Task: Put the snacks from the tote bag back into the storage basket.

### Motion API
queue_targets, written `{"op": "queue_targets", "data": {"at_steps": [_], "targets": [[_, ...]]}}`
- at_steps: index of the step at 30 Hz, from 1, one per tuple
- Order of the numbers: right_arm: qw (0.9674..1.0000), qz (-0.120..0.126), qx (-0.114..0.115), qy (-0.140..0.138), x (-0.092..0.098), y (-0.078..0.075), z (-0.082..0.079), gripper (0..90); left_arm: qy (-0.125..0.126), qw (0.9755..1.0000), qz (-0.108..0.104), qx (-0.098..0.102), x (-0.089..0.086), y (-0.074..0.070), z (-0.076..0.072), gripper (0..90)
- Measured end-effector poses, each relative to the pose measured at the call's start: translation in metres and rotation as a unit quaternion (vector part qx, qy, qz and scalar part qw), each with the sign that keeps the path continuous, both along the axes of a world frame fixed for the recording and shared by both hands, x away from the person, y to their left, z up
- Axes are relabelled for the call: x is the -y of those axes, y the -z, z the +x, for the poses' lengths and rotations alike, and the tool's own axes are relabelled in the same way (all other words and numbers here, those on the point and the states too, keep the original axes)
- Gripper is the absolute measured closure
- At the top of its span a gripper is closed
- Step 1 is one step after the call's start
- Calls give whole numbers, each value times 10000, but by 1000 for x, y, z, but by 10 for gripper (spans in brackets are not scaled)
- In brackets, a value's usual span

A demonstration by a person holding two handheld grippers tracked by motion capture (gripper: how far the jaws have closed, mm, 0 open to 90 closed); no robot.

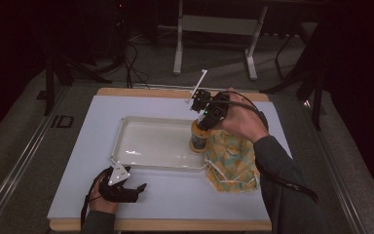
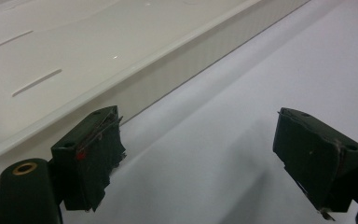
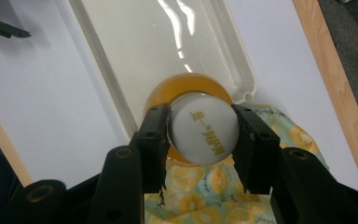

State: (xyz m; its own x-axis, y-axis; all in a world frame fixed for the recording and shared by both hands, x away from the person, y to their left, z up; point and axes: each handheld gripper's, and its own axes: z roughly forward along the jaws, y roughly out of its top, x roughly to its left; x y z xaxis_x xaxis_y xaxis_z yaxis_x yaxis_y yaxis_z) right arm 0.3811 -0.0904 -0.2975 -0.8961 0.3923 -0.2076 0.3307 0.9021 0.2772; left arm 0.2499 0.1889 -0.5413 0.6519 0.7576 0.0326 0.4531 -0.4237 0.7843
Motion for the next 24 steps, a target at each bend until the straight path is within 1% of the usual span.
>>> {"op": "queue_targets", "data": {"at_steps": [8, 15, 19, 21, 22, 24], "targets": [[10000, 39, 2, -37, -3, 7, -2, 589, -1, 10000, 2, -6, 0, 0, 0, 157], [10000, 5, -17, -59, -6, 11, -5, 590, 4, 10000, 2, -11, 0, 0, 0, 156], [9999, 49, -34, -103, -6, 16, -5, 589, 4, 10000, 0, -10, 0, 0, 0, 157], [9999, 83, -95, -99, -6, 18, -5, 589, -5, 10000, -18, -17, 0, 0, 0, 157], [9998, 84, -97, -139, -6, 19, -5, 589, -2, 10000, -17, -19, 0, 0, 0, 157], [9998, 90, -87, -129, -6, 21, -5, 590, -4, 10000, -17, -18, 0, 0, 0, 157]]}}
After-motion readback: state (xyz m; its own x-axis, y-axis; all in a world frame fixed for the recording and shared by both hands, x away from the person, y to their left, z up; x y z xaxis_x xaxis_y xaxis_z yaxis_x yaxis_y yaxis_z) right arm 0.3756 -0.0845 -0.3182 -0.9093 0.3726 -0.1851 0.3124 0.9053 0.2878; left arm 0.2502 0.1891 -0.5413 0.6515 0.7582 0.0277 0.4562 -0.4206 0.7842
